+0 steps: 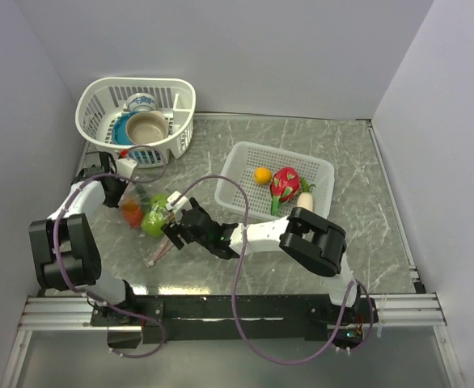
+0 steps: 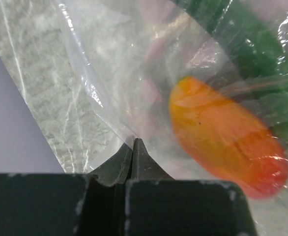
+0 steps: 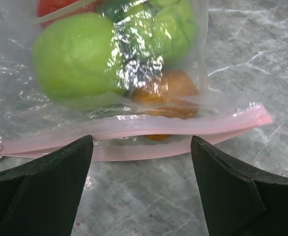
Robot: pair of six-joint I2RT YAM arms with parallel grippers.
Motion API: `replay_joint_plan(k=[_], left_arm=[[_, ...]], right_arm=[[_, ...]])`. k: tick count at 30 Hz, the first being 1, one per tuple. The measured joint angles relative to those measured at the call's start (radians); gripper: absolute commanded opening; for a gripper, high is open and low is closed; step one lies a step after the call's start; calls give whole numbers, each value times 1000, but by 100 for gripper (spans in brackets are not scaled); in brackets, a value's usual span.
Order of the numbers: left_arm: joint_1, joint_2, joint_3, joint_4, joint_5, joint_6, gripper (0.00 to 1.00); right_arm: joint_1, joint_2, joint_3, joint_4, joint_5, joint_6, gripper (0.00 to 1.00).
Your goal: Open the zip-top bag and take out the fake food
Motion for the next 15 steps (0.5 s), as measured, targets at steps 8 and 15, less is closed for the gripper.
replay_joint_plan(k=[8, 15], left_arm=[[0, 61, -100, 116, -101, 5, 1], [-3, 89, -167, 233, -196, 9, 1]], right_arm=[[3, -63, -121, 69, 8, 29, 84], [13, -62, -116, 87, 31, 31, 81]])
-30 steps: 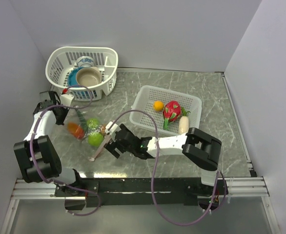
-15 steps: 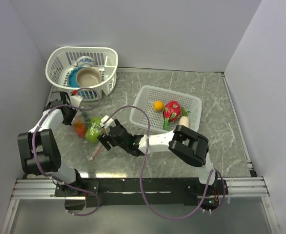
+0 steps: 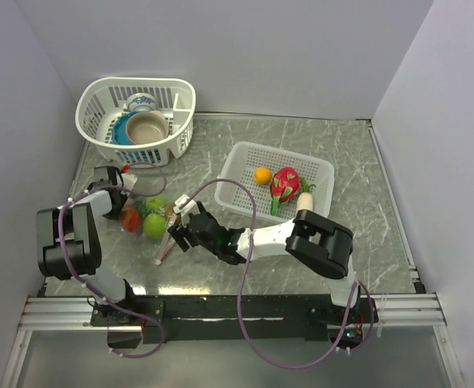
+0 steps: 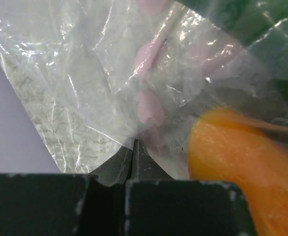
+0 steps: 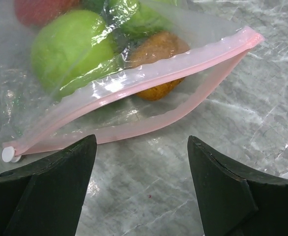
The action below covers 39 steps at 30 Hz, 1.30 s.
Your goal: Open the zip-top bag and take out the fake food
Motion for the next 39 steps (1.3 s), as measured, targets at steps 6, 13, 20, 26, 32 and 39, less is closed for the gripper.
replay_joint_plan(k=[6, 13, 20, 26, 32, 39], left_arm=[[-31, 0, -10, 17, -32, -11, 1], [-93, -21, -9, -28, -36, -64, 1], [-119, -38, -9, -73, -27, -97, 1], [-120, -38, -9, -84, -18, -103, 1], [-135, -38, -9, -99, -11, -105, 1], [-145, -52, -9, -116, -11, -103, 1]], right_arm=[[20, 31, 64, 7, 7, -5, 81], [49, 73, 139, 17, -4, -8, 81], [55, 122, 178, 24, -47, -7, 84], [54, 141, 200, 35, -90, -8, 92], [54, 237, 328, 12, -140, -26, 99], [53, 269, 339, -17, -164, -20, 86]])
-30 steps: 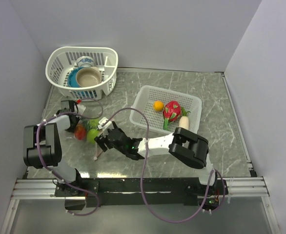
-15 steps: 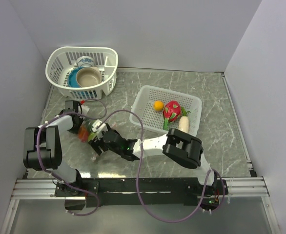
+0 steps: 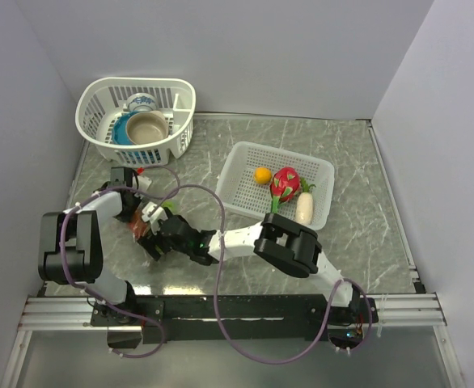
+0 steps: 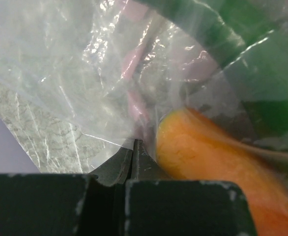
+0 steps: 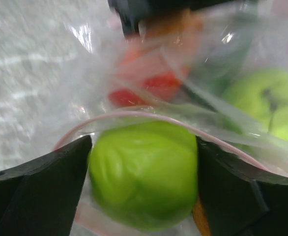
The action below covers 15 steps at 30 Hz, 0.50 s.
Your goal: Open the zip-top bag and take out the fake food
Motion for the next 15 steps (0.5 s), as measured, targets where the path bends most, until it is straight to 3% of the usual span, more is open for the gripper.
replay_joint_plan(k=[8, 15], left_arm=[[-1, -3, 0, 2, -10, 8, 1], [24, 3, 8, 0, -27, 23, 1]], right_arm=[[0, -114, -189, 55, 3, 13, 76], [0, -438, -475, 85, 41, 40, 76]])
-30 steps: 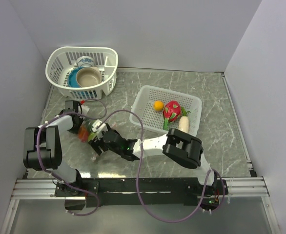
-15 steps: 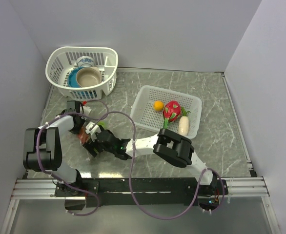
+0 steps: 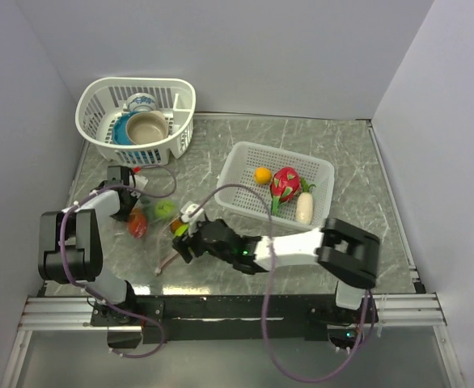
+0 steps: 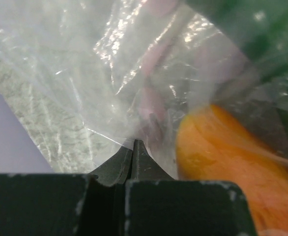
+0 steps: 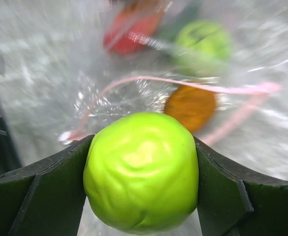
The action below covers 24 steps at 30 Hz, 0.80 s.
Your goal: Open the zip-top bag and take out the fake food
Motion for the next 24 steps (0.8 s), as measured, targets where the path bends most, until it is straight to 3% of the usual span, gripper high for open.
replay_joint_plan(k=[5, 10, 17, 22, 24], left_arm=[[20, 7, 92, -94, 23, -11, 1], [13, -48, 272, -286, 181, -60, 1], [-40, -172, 494, -527, 411, -108, 1], [-48, -194, 513, -628, 479, -114, 1], [-48, -198, 497, -643, 483, -114, 1]], right_arm=[[-21, -252, -115, 29, 85, 2, 78], [-165, -381, -166, 23, 187, 32, 76], [-374, -426, -208, -26, 344, 66, 82], [-417, -412, -207, -73, 393, 97, 100], [-424, -401, -206, -87, 406, 108, 100]])
